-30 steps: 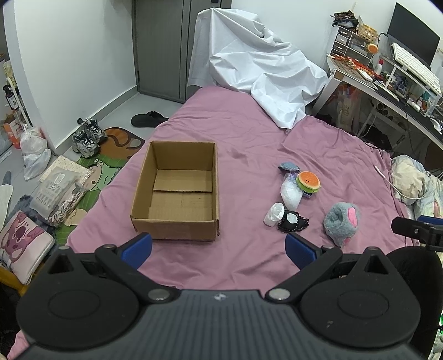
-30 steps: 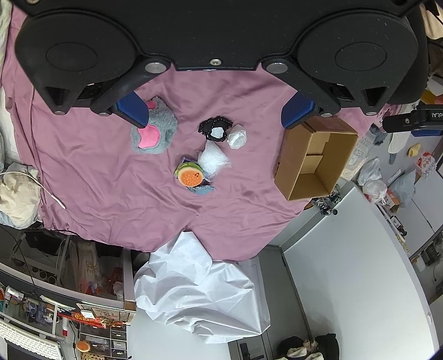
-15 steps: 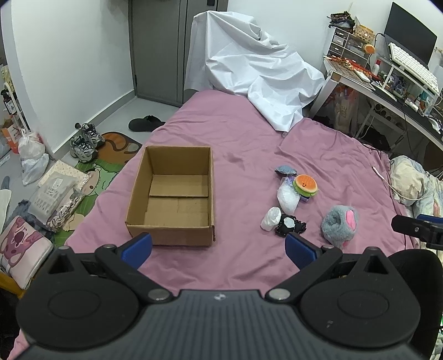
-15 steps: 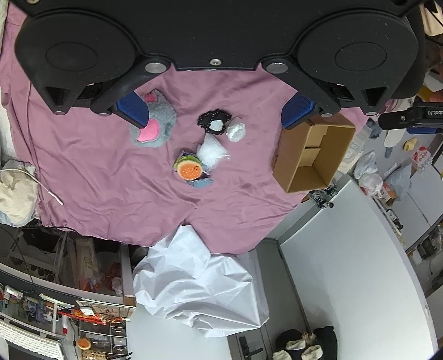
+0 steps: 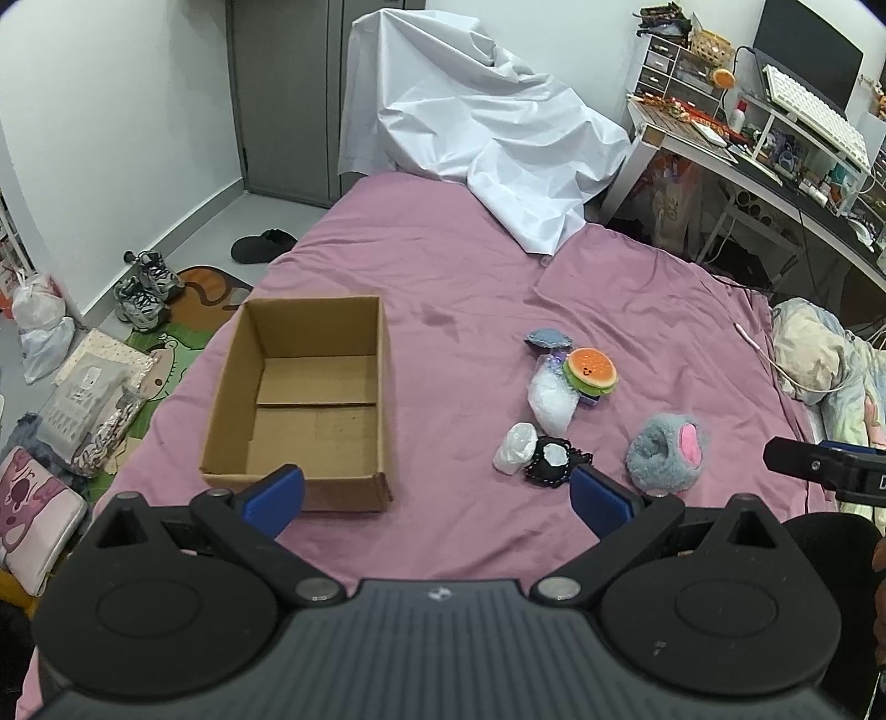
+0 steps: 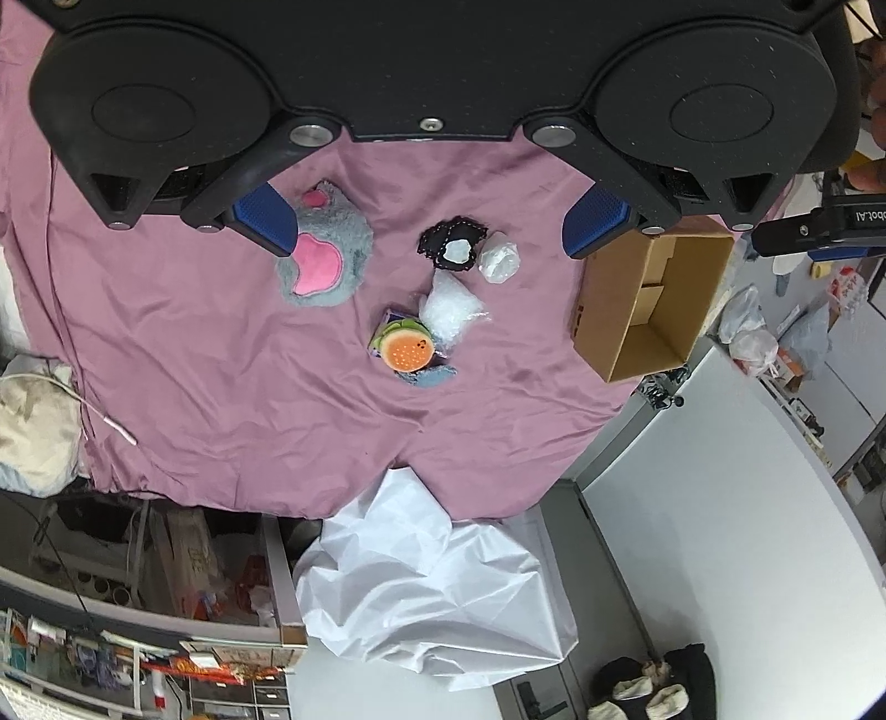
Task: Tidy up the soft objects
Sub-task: 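Move both grippers toward the grey plush with the pink patch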
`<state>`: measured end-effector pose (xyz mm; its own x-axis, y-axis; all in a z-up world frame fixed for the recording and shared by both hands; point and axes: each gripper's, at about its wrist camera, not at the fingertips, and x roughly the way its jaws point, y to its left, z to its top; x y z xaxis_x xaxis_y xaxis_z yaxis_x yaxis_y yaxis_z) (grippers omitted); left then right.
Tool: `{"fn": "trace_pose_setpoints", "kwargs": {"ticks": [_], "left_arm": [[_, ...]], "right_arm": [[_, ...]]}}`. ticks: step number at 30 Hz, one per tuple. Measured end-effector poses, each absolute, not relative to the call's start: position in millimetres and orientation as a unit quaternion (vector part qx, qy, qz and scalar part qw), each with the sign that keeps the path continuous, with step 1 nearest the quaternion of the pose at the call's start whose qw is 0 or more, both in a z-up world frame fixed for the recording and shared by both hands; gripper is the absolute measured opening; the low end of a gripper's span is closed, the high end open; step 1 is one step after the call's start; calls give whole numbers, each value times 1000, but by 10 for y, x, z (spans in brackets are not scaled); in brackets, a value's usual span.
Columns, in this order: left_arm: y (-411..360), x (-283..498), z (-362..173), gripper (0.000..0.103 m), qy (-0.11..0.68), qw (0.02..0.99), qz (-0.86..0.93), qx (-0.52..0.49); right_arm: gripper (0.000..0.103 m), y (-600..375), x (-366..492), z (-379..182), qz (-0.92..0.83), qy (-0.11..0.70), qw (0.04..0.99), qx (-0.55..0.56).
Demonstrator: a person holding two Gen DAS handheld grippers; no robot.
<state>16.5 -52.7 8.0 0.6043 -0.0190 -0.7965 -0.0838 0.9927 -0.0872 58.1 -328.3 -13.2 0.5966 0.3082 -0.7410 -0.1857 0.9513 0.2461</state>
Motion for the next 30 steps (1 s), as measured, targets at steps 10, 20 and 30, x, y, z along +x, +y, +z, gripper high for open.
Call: {"fn": "trace_pose_setpoints", "kwargs": {"ticks": [10,20,30], "left_arm": [[-717,406,-22,101,446,892,18,-69],[-904,639,-175,100,455,888,20,-67],[-1030,876,-427,99,474,877,23,-74]], "right_arm": [[103,-3545,779,-292,98,435,887,123],[103,-3625,1086,-504,59,452,875,161],[103,-3668,1397,-768,18,482,852,202]]}}
